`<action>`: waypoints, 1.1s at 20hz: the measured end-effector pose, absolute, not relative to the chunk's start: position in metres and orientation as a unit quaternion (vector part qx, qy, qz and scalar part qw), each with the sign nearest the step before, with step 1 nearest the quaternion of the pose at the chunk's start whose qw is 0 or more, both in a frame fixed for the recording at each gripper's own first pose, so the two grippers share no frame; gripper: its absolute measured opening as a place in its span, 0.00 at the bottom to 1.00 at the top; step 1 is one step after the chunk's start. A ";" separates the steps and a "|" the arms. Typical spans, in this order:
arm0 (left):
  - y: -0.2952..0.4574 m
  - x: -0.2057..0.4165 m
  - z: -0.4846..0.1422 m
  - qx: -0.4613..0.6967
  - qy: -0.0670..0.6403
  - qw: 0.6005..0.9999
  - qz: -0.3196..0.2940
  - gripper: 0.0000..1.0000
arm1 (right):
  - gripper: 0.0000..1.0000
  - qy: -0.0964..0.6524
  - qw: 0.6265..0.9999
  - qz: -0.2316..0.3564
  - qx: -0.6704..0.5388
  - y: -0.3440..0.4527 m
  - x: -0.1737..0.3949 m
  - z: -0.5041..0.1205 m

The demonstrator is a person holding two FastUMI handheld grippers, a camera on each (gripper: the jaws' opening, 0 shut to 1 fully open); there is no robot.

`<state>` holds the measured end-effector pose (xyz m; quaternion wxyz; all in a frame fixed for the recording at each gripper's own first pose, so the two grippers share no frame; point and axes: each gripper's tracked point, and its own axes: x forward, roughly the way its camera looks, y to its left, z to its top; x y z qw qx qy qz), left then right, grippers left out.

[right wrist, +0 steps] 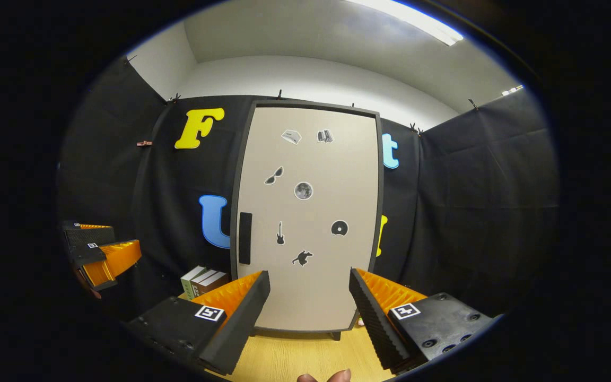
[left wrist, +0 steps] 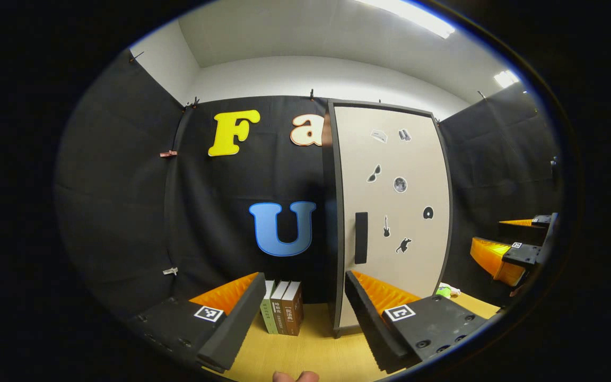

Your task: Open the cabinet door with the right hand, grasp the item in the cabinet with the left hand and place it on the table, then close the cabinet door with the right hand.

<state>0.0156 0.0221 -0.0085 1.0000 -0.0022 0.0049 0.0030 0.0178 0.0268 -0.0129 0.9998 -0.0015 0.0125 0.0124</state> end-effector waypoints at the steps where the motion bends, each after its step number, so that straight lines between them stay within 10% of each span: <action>1: 0.026 0.017 -0.009 -0.002 0.005 1.000 0.006 0.94 | 0.98 0.016 1.000 0.016 0.001 0.031 0.021 -0.016; 22: 0.108 0.006 -0.050 -0.015 0.036 0.997 0.067 0.95 | 0.98 0.039 0.995 0.065 0.058 0.163 0.215 -0.048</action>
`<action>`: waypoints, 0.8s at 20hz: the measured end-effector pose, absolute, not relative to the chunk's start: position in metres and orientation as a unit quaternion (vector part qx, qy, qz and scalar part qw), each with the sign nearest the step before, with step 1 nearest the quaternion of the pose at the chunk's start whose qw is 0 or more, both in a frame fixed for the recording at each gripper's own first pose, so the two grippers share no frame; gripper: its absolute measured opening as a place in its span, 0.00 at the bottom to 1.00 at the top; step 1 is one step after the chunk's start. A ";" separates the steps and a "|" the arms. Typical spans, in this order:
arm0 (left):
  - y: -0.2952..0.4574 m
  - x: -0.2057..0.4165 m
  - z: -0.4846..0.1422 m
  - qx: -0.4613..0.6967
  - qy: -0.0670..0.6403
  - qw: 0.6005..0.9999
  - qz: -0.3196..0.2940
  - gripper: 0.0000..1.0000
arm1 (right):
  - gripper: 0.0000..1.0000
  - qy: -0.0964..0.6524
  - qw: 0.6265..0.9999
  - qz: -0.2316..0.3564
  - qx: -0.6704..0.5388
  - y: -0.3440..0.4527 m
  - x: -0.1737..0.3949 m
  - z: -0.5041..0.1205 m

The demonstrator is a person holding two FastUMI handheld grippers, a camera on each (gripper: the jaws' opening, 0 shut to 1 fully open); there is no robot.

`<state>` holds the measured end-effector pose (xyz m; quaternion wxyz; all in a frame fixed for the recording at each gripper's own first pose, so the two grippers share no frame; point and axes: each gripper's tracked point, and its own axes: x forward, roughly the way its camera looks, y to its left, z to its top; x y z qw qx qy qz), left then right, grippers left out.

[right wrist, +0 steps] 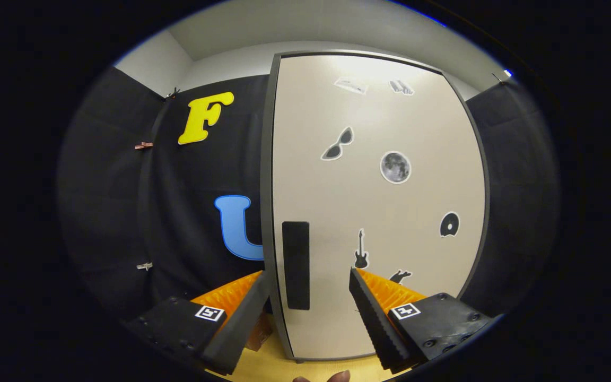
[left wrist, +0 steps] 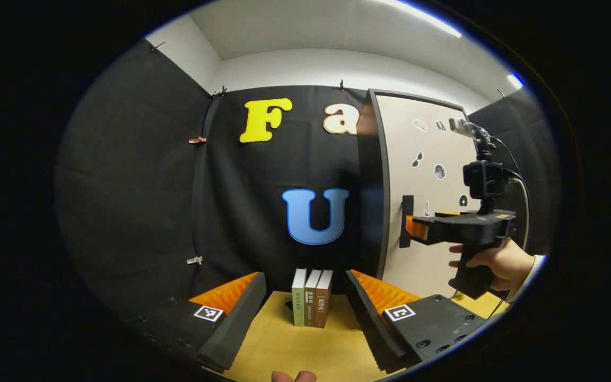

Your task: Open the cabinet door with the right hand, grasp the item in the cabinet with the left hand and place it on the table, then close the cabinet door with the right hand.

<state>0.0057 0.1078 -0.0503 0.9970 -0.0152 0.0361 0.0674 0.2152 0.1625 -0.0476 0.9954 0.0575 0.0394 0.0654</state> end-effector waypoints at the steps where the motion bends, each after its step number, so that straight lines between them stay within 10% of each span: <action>1: 0.111 0.004 -0.054 -0.017 0.040 0.997 0.071 0.95 | 0.98 0.042 0.995 0.064 0.060 0.167 0.225 -0.050; 6: 0.125 -0.002 -0.061 -0.024 0.049 0.995 0.080 0.94 | 0.83 0.062 0.993 0.068 0.068 0.181 0.258 -0.068; 8: 0.131 -0.006 -0.065 -0.026 0.053 0.995 0.087 0.94 | 0.65 0.049 0.995 0.058 0.062 0.176 0.259 -0.063; 9: 0.135 -0.008 -0.067 -0.027 0.055 0.994 0.090 0.94 | 0.39 0.056 0.995 0.060 0.057 0.177 0.257 -0.066; 16: 0.131 -0.012 -0.054 -0.018 0.046 0.994 0.094 0.94 | 0.20 0.071 0.992 0.086 0.059 0.178 0.252 -0.068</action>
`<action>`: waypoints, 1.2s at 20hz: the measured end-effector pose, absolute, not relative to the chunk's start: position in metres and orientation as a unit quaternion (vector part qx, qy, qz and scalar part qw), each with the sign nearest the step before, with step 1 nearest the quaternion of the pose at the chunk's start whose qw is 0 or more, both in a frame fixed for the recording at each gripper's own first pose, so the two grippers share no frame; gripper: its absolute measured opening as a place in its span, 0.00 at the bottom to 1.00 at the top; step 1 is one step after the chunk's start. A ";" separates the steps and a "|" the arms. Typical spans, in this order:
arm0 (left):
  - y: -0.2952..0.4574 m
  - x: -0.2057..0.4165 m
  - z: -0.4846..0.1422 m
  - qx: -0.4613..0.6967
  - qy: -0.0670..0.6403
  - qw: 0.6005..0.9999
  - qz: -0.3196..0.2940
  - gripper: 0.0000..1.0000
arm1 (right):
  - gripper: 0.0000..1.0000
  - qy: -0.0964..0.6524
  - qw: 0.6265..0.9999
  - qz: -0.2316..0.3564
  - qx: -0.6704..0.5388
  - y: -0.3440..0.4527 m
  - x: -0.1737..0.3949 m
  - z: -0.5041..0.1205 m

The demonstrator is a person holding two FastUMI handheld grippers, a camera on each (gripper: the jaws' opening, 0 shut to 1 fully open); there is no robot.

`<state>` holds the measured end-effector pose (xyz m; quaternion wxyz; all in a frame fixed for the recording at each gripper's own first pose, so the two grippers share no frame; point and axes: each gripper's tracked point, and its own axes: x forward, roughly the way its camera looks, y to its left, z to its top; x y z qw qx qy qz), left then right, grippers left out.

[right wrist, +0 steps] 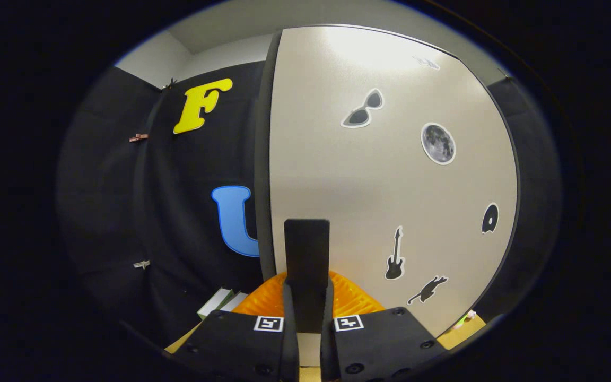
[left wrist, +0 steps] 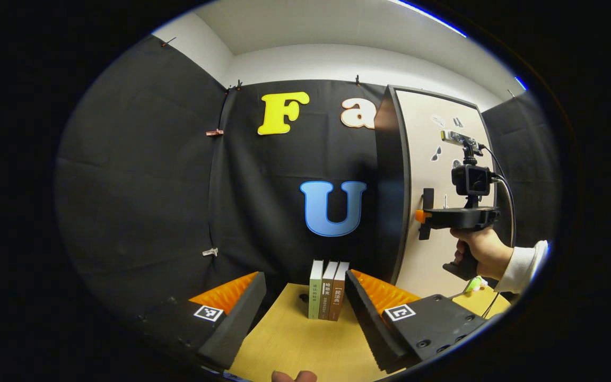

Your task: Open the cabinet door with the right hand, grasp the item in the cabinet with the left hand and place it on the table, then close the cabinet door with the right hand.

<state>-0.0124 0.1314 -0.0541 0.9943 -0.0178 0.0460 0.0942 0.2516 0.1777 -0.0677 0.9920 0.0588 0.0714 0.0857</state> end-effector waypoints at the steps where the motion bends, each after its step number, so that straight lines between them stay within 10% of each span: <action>1: 0.129 -0.013 -0.052 -0.014 0.044 0.995 0.093 0.94 | 0.20 0.077 0.991 0.094 0.063 0.177 0.249 -0.068; 24: 0.041 -0.055 -0.012 -0.010 0.014 0.999 0.041 0.94 | 0.19 0.097 0.975 0.174 0.098 0.126 0.156 -0.053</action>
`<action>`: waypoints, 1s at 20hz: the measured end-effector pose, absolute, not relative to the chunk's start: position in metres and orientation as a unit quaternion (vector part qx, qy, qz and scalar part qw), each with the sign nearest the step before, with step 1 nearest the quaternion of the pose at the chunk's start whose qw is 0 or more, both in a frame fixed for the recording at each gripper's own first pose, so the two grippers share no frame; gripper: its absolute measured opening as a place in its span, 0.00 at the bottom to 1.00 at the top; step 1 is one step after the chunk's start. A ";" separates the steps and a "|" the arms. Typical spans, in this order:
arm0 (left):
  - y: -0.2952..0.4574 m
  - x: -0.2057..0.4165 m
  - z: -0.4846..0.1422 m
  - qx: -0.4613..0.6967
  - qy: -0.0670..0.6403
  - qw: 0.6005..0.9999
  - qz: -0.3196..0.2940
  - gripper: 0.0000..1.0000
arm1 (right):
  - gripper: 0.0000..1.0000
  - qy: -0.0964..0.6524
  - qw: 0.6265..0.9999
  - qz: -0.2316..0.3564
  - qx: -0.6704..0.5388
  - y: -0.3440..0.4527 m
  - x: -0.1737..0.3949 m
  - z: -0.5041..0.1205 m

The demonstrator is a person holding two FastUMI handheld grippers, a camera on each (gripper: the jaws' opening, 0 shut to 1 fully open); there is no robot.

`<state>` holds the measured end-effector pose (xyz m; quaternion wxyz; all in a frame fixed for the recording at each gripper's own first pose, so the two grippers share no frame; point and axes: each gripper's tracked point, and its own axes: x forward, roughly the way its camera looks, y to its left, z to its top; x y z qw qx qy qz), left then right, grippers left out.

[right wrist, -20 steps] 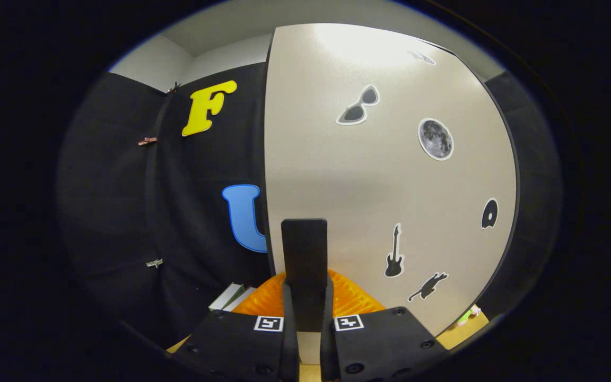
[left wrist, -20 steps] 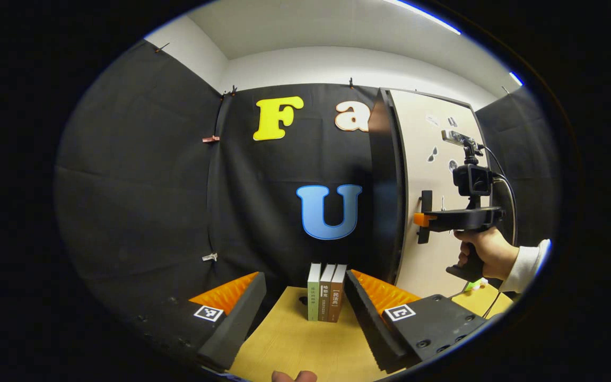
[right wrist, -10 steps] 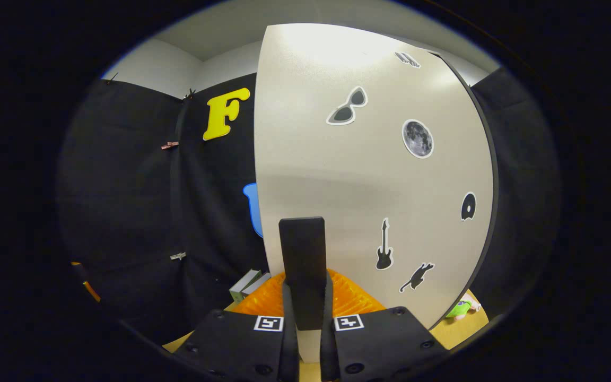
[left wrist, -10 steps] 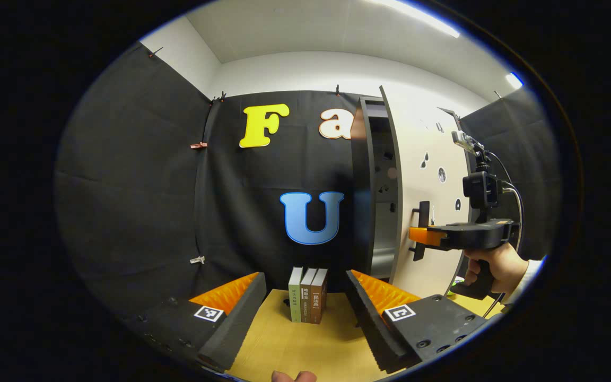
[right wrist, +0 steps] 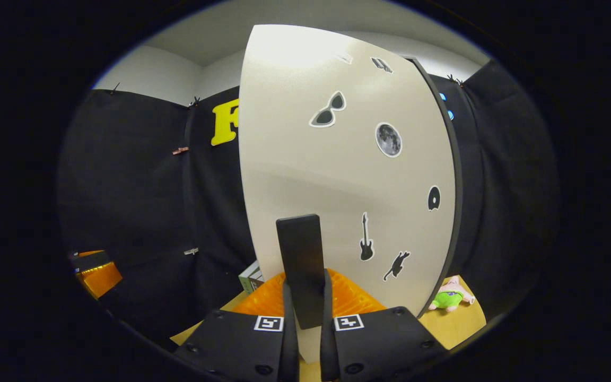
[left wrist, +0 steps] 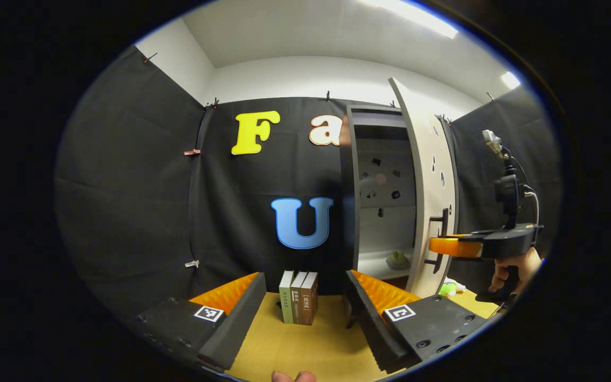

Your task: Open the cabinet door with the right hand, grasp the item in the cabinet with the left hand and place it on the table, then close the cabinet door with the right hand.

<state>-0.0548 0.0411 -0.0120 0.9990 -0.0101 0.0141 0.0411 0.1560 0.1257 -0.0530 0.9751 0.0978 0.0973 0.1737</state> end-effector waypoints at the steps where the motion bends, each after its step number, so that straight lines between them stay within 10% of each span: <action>1: 0.039 -0.055 -0.012 -0.010 0.014 0.999 0.039 0.94 | 0.19 0.098 0.975 0.173 0.097 0.122 0.152 -0.053; 20: -0.017 -0.046 -0.003 -0.029 0.002 0.999 -0.015 0.94 | 0.18 0.079 0.994 0.048 0.050 0.031 0.132 -0.054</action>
